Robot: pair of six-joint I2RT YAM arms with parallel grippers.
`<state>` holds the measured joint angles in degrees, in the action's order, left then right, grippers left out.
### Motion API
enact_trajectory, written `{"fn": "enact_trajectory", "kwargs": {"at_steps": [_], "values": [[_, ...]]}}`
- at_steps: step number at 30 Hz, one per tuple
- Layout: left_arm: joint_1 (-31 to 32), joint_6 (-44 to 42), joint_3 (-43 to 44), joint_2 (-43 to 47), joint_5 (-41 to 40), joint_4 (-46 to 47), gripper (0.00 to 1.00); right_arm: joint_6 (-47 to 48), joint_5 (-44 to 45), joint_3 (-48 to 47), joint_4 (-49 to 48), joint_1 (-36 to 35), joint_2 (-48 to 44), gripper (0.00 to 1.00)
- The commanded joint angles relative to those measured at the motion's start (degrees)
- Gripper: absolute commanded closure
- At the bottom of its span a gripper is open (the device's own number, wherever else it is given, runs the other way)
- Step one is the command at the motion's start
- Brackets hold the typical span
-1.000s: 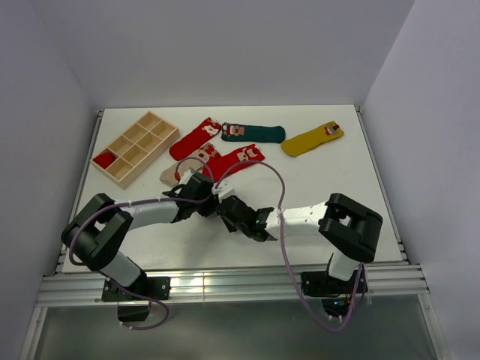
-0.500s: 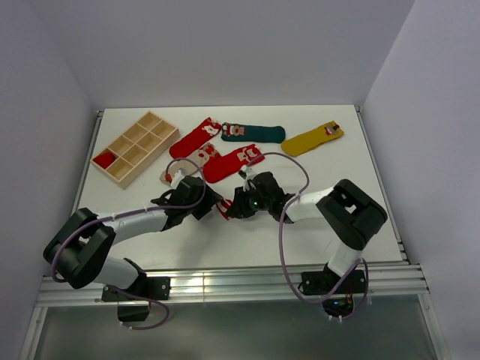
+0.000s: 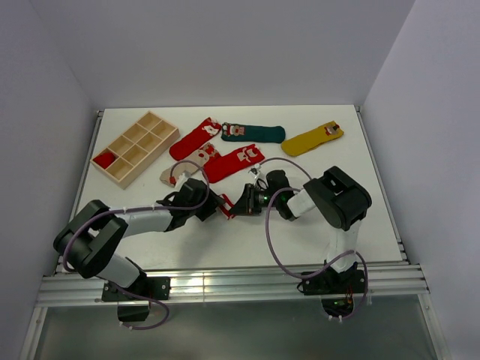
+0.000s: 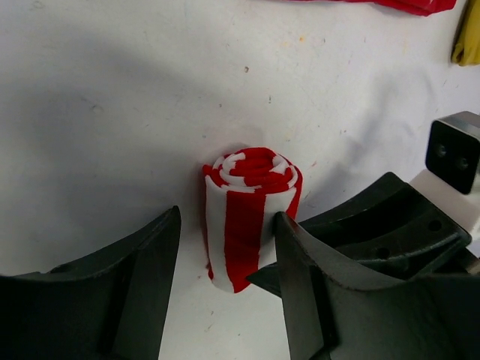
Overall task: Roll the socks
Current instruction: Roll the sock at the center of the board.
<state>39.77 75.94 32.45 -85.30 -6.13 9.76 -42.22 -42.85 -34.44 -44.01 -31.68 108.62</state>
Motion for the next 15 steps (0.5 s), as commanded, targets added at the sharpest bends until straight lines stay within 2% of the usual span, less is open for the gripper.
{"fn": "enact_trajectory", "kwargs": {"at_steps": [1,15], "values": [[1.1,-0.44,1.83,-2.15,1.12,1.49,0.43,-2.43,-0.74,2.27,3.67,0.83,4.49,1.0],[2.94,-2.64,1.3,-4.96,0.86,4.39,0.42,-8.76,-4.35,2.62,-1.17,4.17,10.56,1.0]]}}
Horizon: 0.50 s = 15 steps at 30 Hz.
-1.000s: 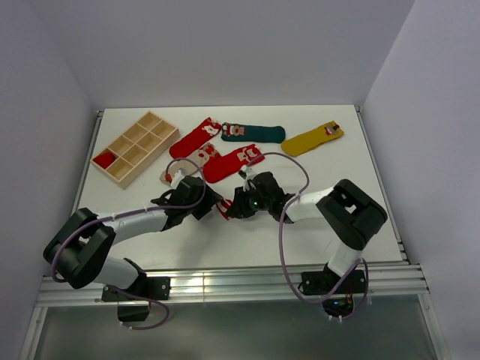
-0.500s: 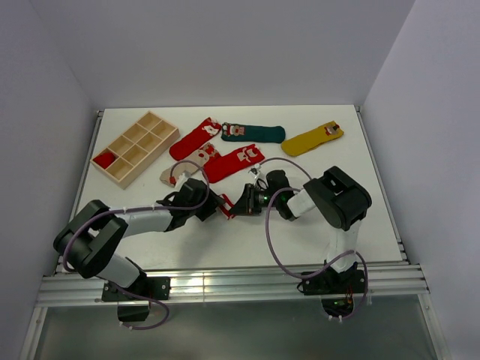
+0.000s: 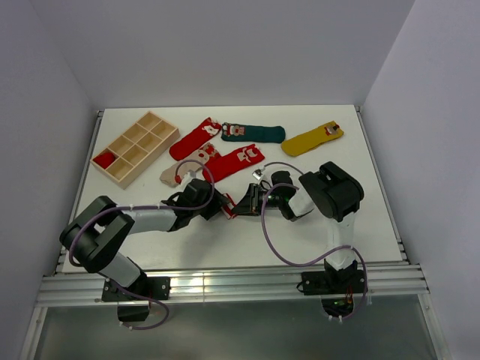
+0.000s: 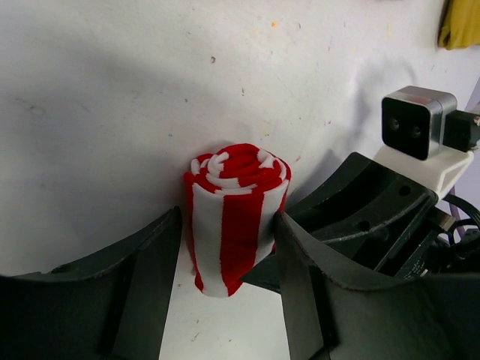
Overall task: Roll the socks
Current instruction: Roll the sock at the center of the board.
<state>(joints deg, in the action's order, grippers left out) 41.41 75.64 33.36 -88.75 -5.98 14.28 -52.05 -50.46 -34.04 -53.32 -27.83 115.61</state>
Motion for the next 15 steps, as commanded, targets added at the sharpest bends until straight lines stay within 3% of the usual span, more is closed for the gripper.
{"fn": "enact_trajectory", "kwargs": {"at_steps": [1,15], "values": [[1.48,-2.68,0.39,-1.6,0.53,0.04,0.42,1.08,3.26,2.23,8.23,0.41,3.83,1.0],[2.36,-3.39,0.21,-5.29,-0.35,-2.58,0.36,-2.0,1.42,2.14,5.07,1.64,6.9,1.0]]}}
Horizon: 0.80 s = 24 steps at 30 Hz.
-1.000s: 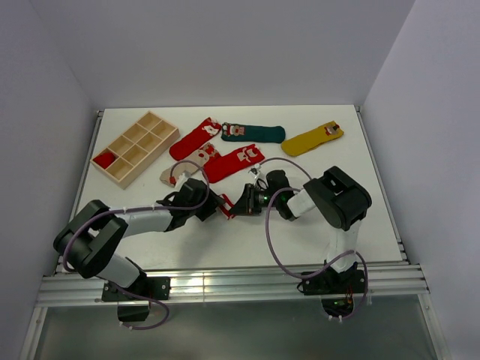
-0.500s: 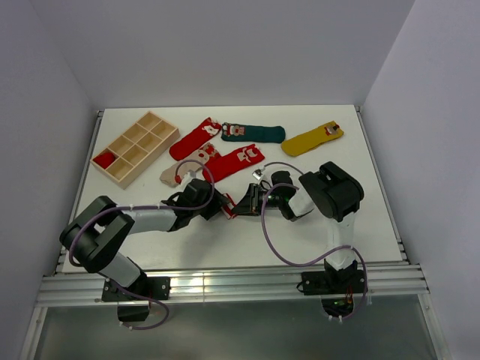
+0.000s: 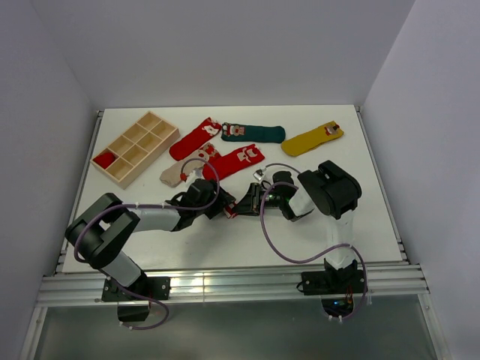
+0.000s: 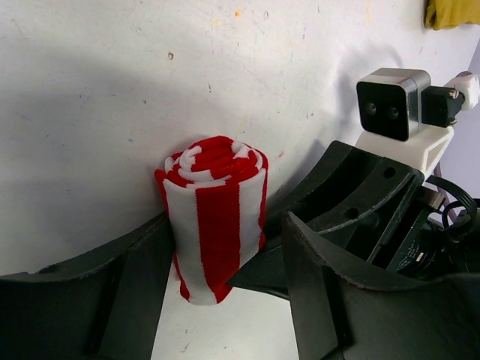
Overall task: Roll the socks
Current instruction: Roll the sock at the center of the board.
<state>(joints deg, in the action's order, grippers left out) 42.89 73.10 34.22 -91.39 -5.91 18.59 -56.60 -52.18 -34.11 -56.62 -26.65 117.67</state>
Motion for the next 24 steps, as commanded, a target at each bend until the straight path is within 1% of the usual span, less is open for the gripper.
{"fn": "enact_trajectory", "kwargs": {"at_steps": [1,6,9,15,18,20,21,23,24], "values": [[0.96,-0.77,-0.38,-2.56,-0.85,-7.86,0.36,2.2,2.97,2.2,8.11,0.64,5.03,1.0],[1.23,0.72,0.32,-2.12,-2.79,-12.69,0.35,1.4,2.88,2.29,7.22,0.99,5.64,1.0],[1.23,1.08,2.08,-3.35,-3.31,-16.56,0.37,1.49,3.23,2.38,7.4,0.9,5.47,1.0],[1.58,0.99,5.51,-6.95,-2.97,-20.96,0.43,2.55,3.93,2.2,9.33,1.08,4.59,1.0],[1.75,0.73,7.35,-9.06,-2.53,-22.8,0.48,3.77,4.81,2.2,11.18,1.08,3.89,1.0],[1.76,0.55,9.37,-10.99,-2.26,-24.99,0.54,4.56,5.07,1.85,12.67,1.08,3.36,1.0],[1.84,0.2,10.07,-11.69,-2.26,-25.88,0.61,4.83,5.34,1.85,12.94,0.99,3.27,1.0],[2.1,-0.15,12.36,-13.37,-2.52,-27.72,0.67,4.92,5.6,2.03,13.2,0.99,2.83,1.0],[2.54,-0.5,13.76,-13.89,-2.7,-29.38,0.7,5.01,5.86,2.03,13.38,1.08,2.57,0.98]]}}
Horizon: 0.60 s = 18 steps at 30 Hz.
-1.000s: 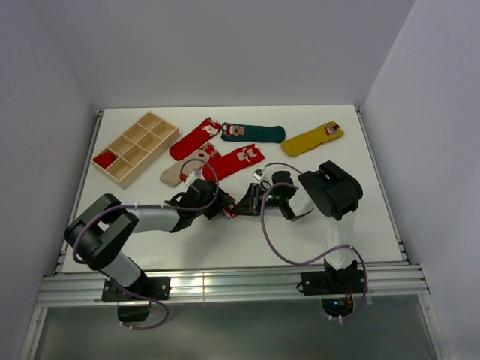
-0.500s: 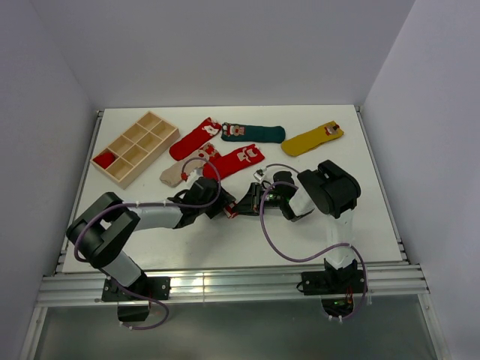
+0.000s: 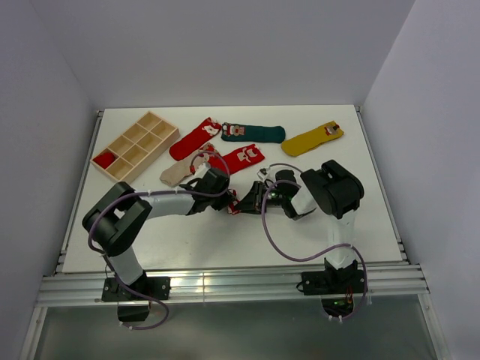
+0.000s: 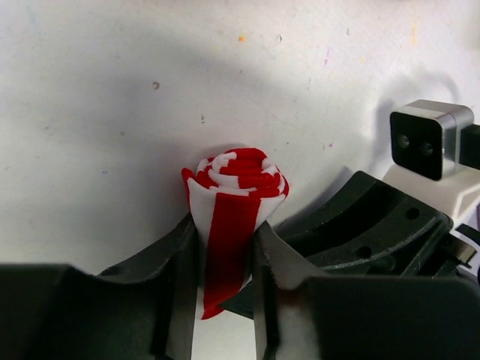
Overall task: Roll the socks
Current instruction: Roll the sock at the center of the board.
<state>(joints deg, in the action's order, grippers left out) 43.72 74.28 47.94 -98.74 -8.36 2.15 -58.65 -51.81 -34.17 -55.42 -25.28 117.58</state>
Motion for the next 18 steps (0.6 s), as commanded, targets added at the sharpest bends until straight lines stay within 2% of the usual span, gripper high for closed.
{"fn": "enact_trajectory", "kwargs": {"at_steps": [1,2,3,5,6,9,12,18], "values": [[1.89,-1.86,0.74,-7.42,-0.43,-13.66,0.72,7.41,5.84,2.09,12.52,-0.3,2.48,0.95],[2.15,-2.12,1.36,-7.96,-0.6,-14.28,0.73,7.67,6.02,2.01,13.31,-0.3,1.78,0.92],[2.33,-2.47,1.97,-8.4,-0.78,-15.06,0.77,7.85,6.28,2.09,13.67,-0.39,1.34,0.84],[2.51,-3.09,3.9,-9.8,-1.13,-17.52,0.82,9.34,7.51,2.27,15.95,-0.3,-0.41,0.75],[2.51,-3.87,4.52,-10.15,-1.39,-18.49,0.84,10.04,8.12,2.36,17.0,-0.3,-2.94,0.66],[2.51,-5.8,7.33,-11.65,-2.62,-22.01,0.92,13.91,11.55,3.06,23.49,-0.3,-8.14,0.54],[2.59,-8.18,10.05,-12.79,-4.02,-25.0,0.93,18.12,15.94,3.67,31.49,-0.3,-16.4,0.49],[2.68,-11.78,12.43,-12.88,-5.96,-28.34,0.96,25.16,28.93,3.94,46.53,-0.3,-32.57,0.46]]}}
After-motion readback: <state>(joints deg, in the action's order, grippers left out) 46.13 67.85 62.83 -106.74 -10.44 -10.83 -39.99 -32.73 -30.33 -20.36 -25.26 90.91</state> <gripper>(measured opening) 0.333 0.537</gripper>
